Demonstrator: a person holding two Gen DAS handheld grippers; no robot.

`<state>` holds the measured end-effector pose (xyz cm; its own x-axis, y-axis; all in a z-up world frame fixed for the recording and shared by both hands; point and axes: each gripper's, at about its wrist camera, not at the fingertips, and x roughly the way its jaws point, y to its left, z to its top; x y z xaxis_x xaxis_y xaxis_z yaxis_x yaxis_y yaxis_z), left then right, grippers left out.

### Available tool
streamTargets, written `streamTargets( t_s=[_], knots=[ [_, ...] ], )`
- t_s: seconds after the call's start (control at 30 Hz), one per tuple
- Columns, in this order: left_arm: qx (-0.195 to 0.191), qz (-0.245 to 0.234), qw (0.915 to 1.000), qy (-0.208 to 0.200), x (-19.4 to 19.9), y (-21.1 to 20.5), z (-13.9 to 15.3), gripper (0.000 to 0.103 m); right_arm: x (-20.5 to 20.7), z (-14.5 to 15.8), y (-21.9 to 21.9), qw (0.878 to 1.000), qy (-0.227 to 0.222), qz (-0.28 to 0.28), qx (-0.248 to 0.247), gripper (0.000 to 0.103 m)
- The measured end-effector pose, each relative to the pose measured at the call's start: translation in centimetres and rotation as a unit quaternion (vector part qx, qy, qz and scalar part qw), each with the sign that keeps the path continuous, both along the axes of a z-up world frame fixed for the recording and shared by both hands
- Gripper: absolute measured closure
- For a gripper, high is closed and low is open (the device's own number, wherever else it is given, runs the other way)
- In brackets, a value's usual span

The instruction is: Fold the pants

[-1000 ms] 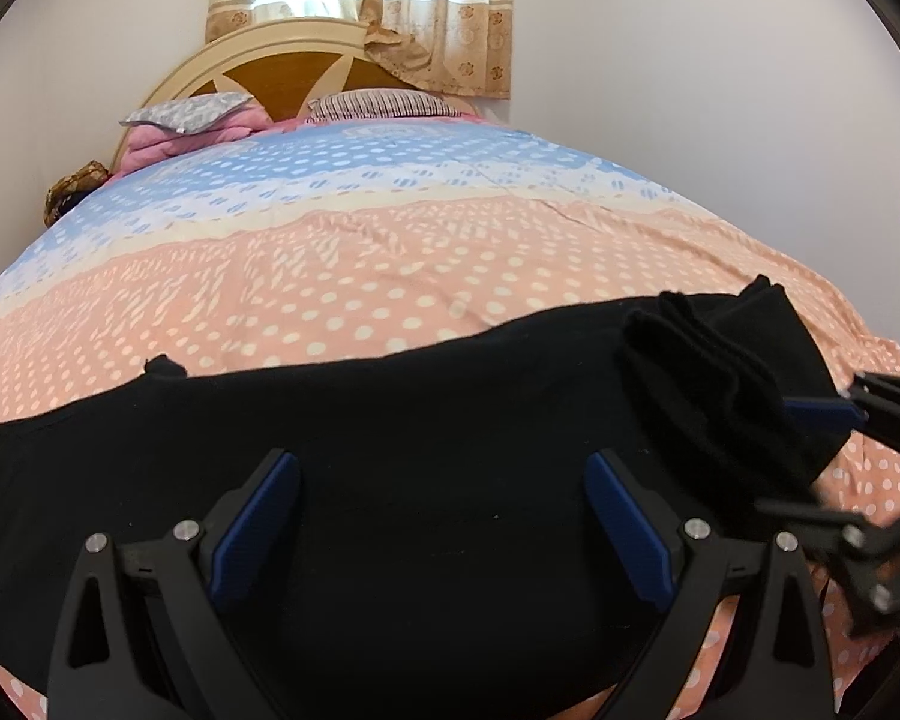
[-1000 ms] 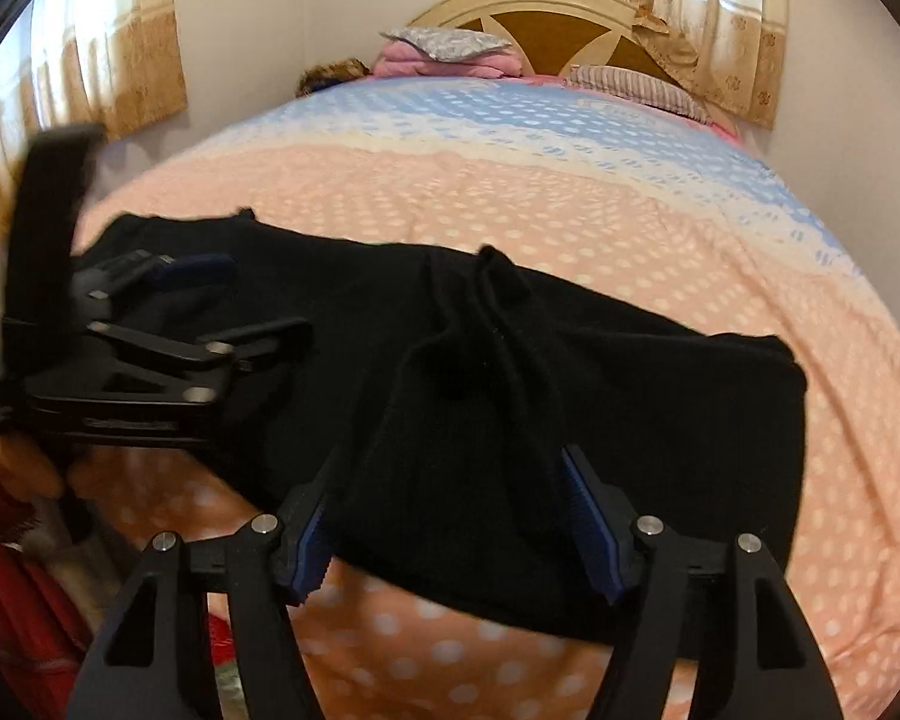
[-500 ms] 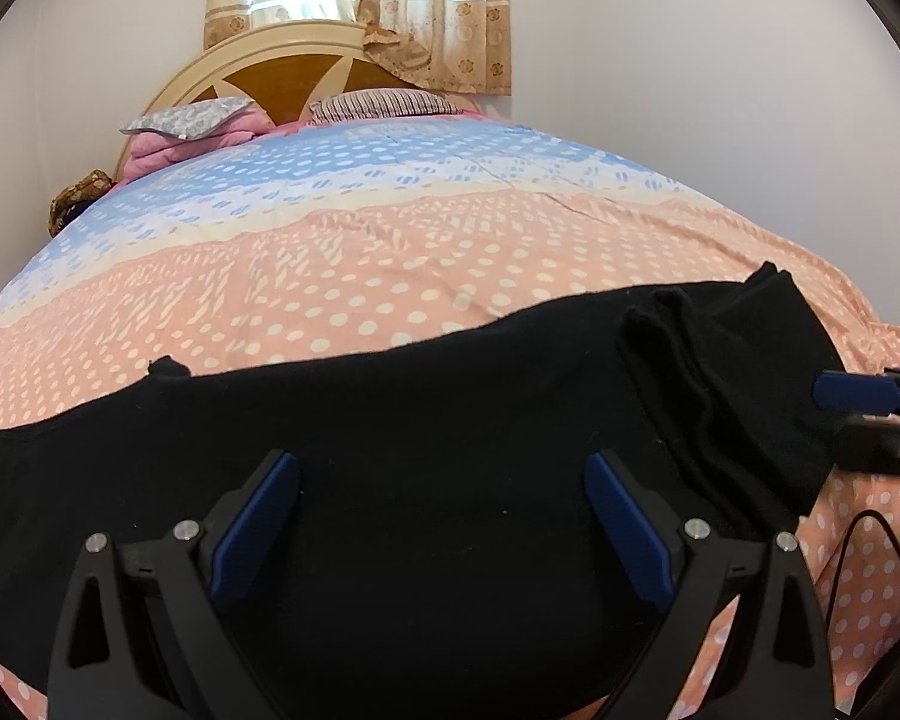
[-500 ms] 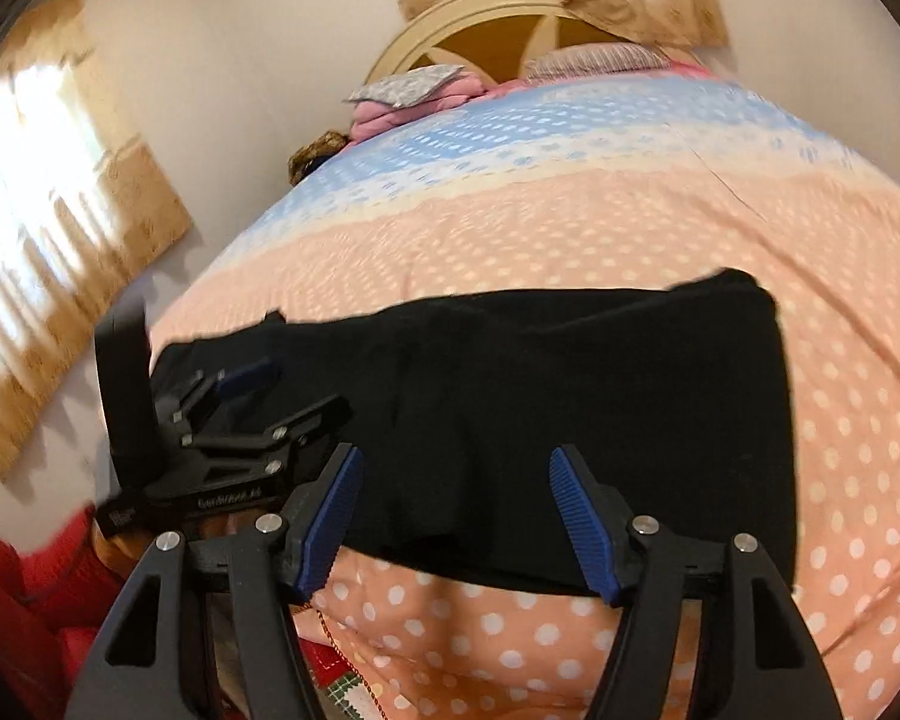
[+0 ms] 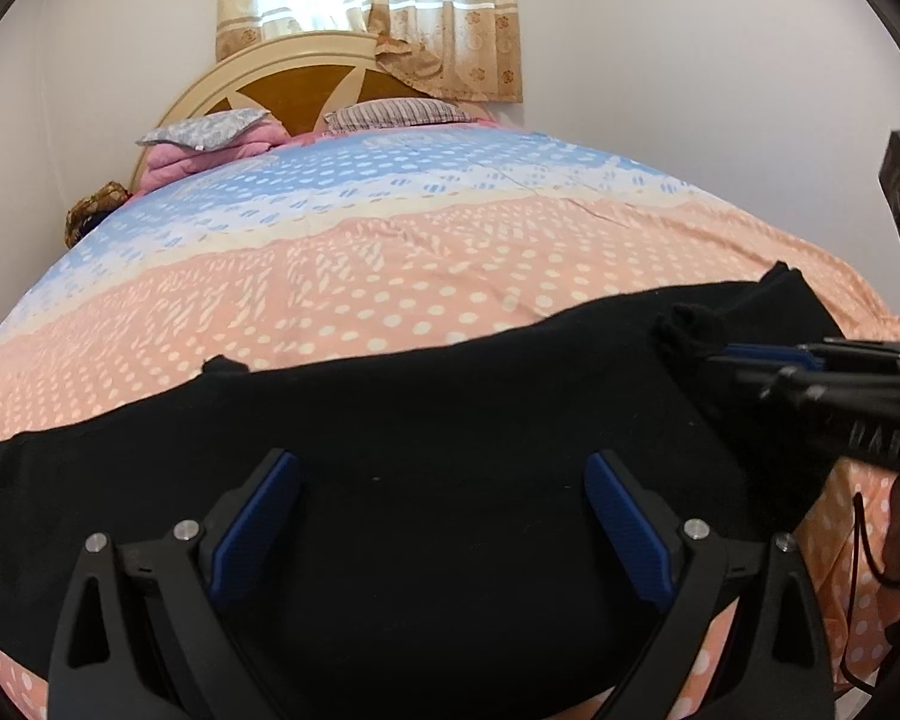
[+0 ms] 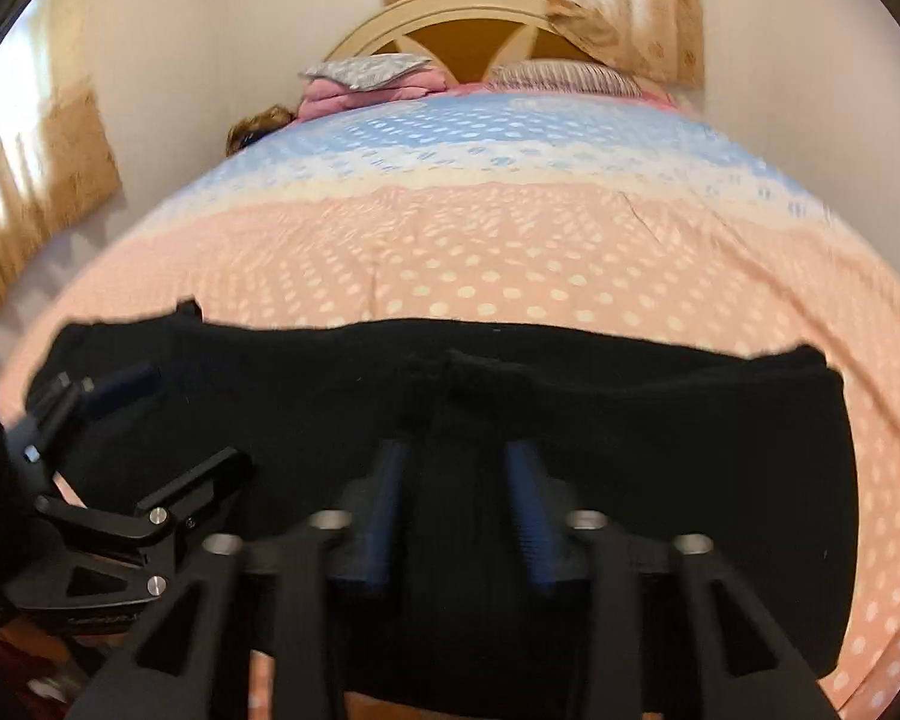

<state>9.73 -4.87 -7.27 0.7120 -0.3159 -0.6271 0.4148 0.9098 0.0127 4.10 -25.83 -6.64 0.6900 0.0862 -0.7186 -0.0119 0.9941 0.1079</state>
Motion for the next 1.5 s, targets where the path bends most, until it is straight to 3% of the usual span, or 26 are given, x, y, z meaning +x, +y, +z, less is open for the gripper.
streamTargets(
  t_s=[0.13, 0.33, 0.47, 0.57, 0.63, 0.7, 0.77, 0.9, 1.03, 1.27, 1.4, 1.5],
  knots=[
    [-0.009, 0.010, 0.9999, 0.000, 0.3, 0.7, 0.2, 0.004, 0.1, 0.4, -1.4, 0.998, 0.007, -0.015, 0.053, 0.091],
    [-0.025, 0.029, 0.9992, -0.010, 0.7, 2.0, 1.2, 0.004, 0.4, 2.4, 0.8, 0.996, -0.025, 0.005, 0.084, 0.092],
    [-0.026, 0.042, 0.9987, -0.012, 1.0, 2.5, 1.2, 0.005, 1.1, 0.9, 2.9, 0.996, -0.013, 0.026, 0.083, 0.091],
    [-0.024, 0.047, 0.9986, -0.011, 1.2, 2.7, 1.1, 0.004, 1.2, -0.9, 3.0, 0.992, -0.007, 0.041, 0.117, 0.088],
    [-0.022, 0.048, 0.9985, -0.013, 1.3, 2.6, 1.2, 0.004, 1.0, -0.9, 2.3, 0.987, -0.013, 0.050, 0.152, 0.073],
    [-0.021, 0.043, 0.9987, -0.018, 1.3, 2.2, 1.7, 0.004, 0.8, -0.4, 1.2, 0.976, -0.007, 0.062, 0.209, 0.071],
    [-0.022, 0.034, 0.9987, -0.031, 1.0, 1.9, 2.4, 0.004, -0.6, 1.5, -0.6, 0.968, -0.041, 0.064, 0.238, 0.071],
    [-0.032, 0.003, 0.9979, -0.056, 0.8, 0.0, 4.1, 0.004, -4.0, 5.8, -6.2, 0.976, -0.117, -0.016, 0.184, 0.071],
    [-0.033, -0.043, 0.9960, -0.072, 0.3, -3.6, 5.0, 0.004, -5.4, 6.2, -12.2, 0.980, -0.094, -0.119, 0.127, 0.072],
    [-0.012, -0.084, 0.9946, -0.060, -1.0, -8.1, 3.2, 0.004, -3.5, 4.5, -10.6, 0.992, -0.057, -0.089, 0.072, 0.080],
    [0.026, -0.036, 0.9987, -0.024, 0.4, -7.9, 0.5, 0.005, -0.2, 2.1, -10.0, 0.995, -0.010, -0.086, 0.040, 0.081],
    [-0.016, -0.024, 0.9993, 0.024, 1.5, -6.1, -0.3, 0.004, 1.7, -0.5, -10.9, 0.994, 0.014, -0.095, 0.060, 0.081]
  ],
)
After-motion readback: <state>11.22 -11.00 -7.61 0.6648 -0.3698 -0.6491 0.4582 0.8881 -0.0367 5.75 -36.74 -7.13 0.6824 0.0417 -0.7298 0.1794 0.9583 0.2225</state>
